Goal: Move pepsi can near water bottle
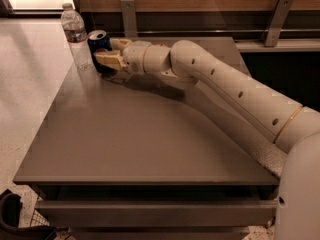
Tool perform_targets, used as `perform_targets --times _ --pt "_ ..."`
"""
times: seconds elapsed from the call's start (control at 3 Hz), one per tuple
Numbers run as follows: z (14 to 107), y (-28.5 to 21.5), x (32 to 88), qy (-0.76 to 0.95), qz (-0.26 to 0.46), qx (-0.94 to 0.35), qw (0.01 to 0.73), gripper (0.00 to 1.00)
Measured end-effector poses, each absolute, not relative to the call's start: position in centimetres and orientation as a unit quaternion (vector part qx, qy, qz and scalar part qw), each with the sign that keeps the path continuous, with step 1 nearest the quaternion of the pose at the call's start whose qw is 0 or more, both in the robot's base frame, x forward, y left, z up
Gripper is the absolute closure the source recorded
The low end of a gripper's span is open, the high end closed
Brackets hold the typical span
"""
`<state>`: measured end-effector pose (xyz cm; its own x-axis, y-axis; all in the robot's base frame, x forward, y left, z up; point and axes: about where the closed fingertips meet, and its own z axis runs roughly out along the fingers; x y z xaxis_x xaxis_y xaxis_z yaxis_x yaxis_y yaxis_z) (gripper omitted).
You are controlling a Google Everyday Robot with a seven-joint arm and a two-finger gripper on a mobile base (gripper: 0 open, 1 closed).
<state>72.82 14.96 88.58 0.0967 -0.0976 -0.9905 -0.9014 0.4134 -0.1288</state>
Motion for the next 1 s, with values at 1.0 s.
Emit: perform_targets --times 1.0 --pt "88.62 15.4 72.67 0.583 0.335 -0.429 0.604 0.0"
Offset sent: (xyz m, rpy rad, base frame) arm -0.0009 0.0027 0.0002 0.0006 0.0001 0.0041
